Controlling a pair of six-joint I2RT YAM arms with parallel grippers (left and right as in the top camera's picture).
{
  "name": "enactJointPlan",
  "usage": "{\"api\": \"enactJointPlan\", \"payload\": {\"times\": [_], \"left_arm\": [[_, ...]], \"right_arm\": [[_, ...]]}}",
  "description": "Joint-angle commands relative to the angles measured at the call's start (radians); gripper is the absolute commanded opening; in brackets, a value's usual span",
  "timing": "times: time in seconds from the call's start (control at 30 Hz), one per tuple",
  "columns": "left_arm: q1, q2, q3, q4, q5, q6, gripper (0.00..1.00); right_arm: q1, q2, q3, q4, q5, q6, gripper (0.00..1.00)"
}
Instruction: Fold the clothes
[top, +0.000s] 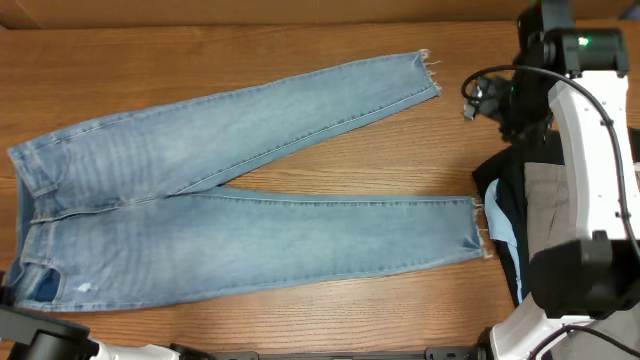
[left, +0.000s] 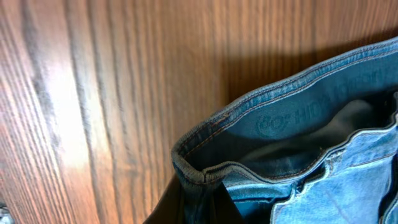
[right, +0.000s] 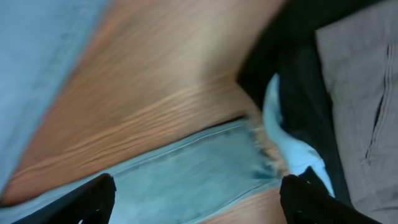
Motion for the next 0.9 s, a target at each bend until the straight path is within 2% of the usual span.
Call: {"api": "enactJointPlan", "payload": {"times": [0.0, 0.23, 0.5, 0.6, 0.87], "left_arm": [[0.015, -0.023, 0.023, 0.006, 0.03, -0.024, 0.04], [0.015, -0.023, 0.023, 0.005, 0.026, -0.021, 0.04], [0.015, -0.023, 0.023, -0.005, 0.024, -0.021, 0.04], [0.015, -0.023, 0.023, -0.005, 0.028, -0.021, 0.04], [0.015, -0.023, 0.023, -0.005, 0.042, -0.02, 0.06]], "right_arm": [[-0.061, -0.004, -0.137, 0.05, -0.006, 0.011, 0.88], [-0.145, -0.004, -0.43, 0.176, -0.092, 0.011, 0.81], [-0.142, -0.004, -0.646, 0.195, -0.097, 0.007, 0.76], [-0.145, -0.004, -0.725, 0.233, -0.119, 0.007, 0.71], [-0.143, -0.038, -0.878, 0.338, -0.18, 0.013, 0.76]]}}
